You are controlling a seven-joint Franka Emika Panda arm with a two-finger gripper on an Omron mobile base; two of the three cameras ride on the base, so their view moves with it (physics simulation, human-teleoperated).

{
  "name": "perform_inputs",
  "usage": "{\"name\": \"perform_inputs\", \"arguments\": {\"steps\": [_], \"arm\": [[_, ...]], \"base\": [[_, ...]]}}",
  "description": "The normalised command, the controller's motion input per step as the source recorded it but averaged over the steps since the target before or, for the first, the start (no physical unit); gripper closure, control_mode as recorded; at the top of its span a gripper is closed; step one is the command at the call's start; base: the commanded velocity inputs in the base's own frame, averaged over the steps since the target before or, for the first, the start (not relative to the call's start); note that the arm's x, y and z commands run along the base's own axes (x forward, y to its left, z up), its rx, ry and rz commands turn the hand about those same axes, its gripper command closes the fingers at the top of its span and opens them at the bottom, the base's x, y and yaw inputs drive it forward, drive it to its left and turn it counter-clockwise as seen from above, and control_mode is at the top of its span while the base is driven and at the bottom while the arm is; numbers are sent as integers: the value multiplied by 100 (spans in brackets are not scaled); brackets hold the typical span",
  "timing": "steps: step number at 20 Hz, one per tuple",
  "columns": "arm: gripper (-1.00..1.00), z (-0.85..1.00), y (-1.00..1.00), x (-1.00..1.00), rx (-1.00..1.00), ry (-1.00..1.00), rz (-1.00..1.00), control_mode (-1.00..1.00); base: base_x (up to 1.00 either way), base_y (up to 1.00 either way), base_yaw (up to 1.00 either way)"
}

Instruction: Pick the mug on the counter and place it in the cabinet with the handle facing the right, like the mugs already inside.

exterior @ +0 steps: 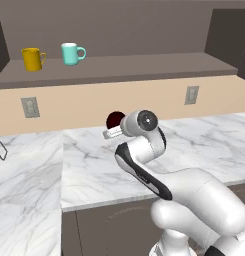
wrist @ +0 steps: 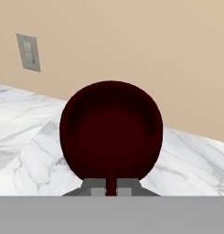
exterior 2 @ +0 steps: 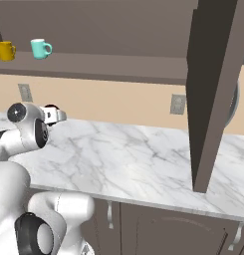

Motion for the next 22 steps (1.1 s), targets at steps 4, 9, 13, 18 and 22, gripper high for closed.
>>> {"name": "perform_inputs", "arguments": {"steps": [4,9,13,18,22], "arm": [[100,43,0,-32,-3,0,0,-100],[100,49,0,-20,-2,0,0,-100],[100,49,-4,-14,0,0,0,-100],[100,53,-7,-15,0,-2,0,-100],[100,50,-9,-3,0,-5,0,-100]], "base": [[0,0,0],[0,0,0],[0,0,0],[0,0,0],[0,0,0]]}}
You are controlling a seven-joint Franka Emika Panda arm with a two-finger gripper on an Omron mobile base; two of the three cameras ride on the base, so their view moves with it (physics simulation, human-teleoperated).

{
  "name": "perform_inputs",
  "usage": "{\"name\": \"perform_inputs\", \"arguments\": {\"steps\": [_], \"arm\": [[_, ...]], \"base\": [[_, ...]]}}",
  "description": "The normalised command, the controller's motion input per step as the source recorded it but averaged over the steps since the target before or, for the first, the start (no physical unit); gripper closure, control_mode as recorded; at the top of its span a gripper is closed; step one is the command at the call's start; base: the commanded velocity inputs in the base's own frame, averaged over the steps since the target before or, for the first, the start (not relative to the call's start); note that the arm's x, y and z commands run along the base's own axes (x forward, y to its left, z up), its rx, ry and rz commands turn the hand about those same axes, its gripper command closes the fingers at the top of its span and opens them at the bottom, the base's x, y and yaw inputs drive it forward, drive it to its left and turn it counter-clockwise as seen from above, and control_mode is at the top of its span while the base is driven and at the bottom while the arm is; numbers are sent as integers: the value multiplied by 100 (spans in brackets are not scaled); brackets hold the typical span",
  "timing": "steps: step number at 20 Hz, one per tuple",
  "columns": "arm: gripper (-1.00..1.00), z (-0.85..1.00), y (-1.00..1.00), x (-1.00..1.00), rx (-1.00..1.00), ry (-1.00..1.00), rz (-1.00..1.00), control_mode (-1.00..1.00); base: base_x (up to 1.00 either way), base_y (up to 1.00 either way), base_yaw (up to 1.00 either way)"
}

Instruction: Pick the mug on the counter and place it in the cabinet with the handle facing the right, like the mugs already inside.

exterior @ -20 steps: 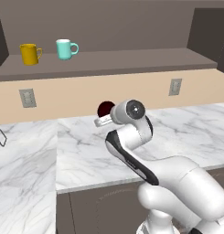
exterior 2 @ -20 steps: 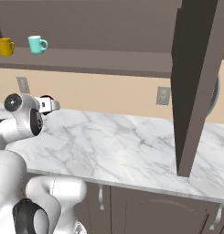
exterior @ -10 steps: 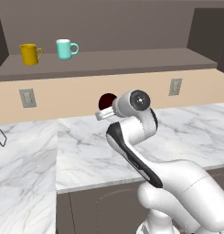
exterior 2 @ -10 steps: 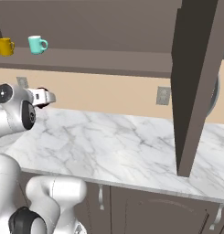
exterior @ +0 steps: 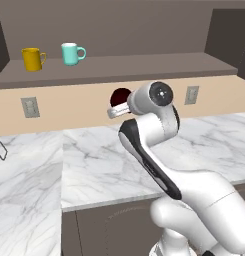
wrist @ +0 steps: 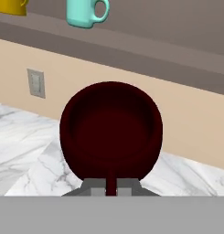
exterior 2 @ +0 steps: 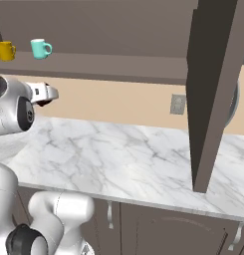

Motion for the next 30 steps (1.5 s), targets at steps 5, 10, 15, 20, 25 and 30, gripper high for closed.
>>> {"name": "perform_inputs", "arguments": {"steps": [5,10,15,20,25,30], "arm": [[100,43,-14,0,0,-5,0,-100],[100,34,-15,0,0,-3,0,-100],[100,27,-18,6,0,-1,0,-100],[100,16,-20,31,0,0,0,-100],[100,16,-21,39,0,0,0,-100],[100,4,-16,46,0,0,0,-100]], "base": [[0,0,0],[0,0,0],[0,0,0],[0,0,0],[0,0,0],[0,0,0]]}}
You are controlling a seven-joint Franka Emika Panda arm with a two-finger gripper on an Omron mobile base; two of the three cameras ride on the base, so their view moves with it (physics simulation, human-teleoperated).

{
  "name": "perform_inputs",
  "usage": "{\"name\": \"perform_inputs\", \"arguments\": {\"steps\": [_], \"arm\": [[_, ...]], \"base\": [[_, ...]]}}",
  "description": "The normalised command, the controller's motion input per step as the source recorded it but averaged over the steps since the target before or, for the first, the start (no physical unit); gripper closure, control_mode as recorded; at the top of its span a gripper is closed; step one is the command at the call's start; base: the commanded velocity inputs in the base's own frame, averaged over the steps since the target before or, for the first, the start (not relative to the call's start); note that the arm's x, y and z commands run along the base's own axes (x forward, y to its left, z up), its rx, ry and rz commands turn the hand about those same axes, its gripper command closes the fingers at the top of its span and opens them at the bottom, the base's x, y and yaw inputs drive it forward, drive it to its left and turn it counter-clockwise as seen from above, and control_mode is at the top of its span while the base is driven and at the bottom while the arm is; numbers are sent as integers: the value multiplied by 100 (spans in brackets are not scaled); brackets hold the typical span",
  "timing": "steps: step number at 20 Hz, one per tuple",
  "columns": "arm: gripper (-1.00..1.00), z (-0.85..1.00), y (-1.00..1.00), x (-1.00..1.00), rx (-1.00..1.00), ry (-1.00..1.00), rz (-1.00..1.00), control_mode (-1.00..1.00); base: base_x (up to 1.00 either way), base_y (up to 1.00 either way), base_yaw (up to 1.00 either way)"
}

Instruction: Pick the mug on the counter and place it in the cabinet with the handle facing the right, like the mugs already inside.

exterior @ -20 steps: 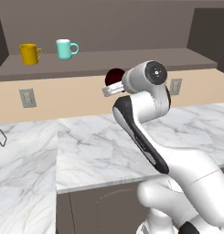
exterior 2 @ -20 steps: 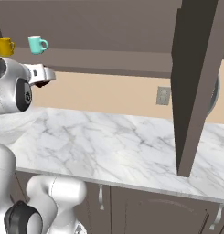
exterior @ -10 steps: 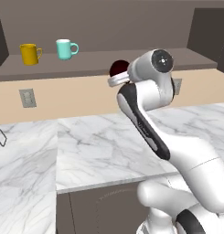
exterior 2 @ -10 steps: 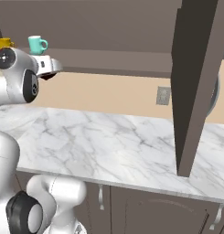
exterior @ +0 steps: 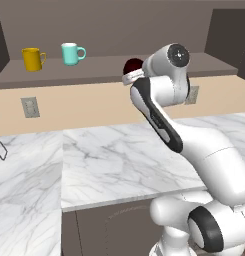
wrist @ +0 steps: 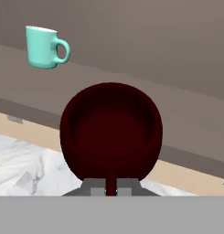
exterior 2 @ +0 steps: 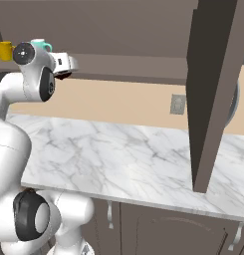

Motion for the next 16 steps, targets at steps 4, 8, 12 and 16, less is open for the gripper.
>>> {"name": "perform_inputs", "arguments": {"steps": [4,8,12,16], "arm": [[100,0,-13,59,0,0,0,-100],[100,0,-12,60,0,0,0,-100],[100,1,-5,53,0,0,0,-100],[100,1,0,48,0,0,1,-100]], "base": [[0,0,0],[0,0,0],[0,0,0],[0,0,0]]}}
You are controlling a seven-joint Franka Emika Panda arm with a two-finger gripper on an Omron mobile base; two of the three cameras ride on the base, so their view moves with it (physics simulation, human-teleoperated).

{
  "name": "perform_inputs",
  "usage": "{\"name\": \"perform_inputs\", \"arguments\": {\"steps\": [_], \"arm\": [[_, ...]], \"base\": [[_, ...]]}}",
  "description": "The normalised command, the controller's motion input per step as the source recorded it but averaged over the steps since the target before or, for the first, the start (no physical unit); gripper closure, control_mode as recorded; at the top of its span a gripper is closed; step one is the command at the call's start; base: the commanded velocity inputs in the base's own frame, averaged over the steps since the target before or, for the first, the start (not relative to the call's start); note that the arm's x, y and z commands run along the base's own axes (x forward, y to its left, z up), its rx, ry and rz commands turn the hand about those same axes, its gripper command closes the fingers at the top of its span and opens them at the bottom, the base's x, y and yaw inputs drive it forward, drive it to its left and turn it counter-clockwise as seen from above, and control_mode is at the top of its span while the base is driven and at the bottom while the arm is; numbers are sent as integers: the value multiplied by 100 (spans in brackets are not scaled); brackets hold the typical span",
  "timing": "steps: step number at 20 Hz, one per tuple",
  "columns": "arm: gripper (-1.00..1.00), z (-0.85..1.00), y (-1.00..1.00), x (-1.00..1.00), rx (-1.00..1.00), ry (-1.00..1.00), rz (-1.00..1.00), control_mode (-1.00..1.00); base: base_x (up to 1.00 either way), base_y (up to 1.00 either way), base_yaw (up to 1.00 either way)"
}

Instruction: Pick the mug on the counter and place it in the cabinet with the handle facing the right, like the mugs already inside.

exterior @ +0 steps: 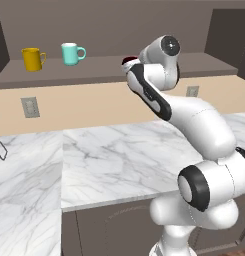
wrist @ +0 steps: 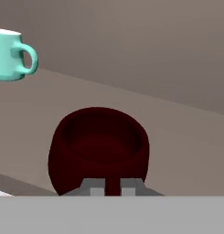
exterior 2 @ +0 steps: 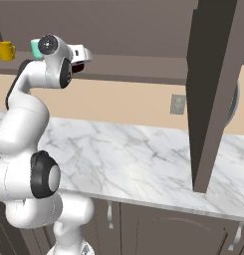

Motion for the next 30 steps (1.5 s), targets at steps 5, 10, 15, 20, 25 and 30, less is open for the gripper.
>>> {"name": "perform_inputs", "arguments": {"steps": [5,10,15,20,25,30], "arm": [[100,0,0,48,0,0,3,-100],[100,0,0,50,0,0,4,-100],[100,0,0,45,0,1,9,-100],[100,0,0,33,0,0,15,-100],[100,0,0,27,0,0,15,-100],[100,0,0,14,0,0,12,-100]], "base": [[0,0,0],[0,0,0],[0,0,0],[0,0,0],[0,0,0],[0,0,0]]}}
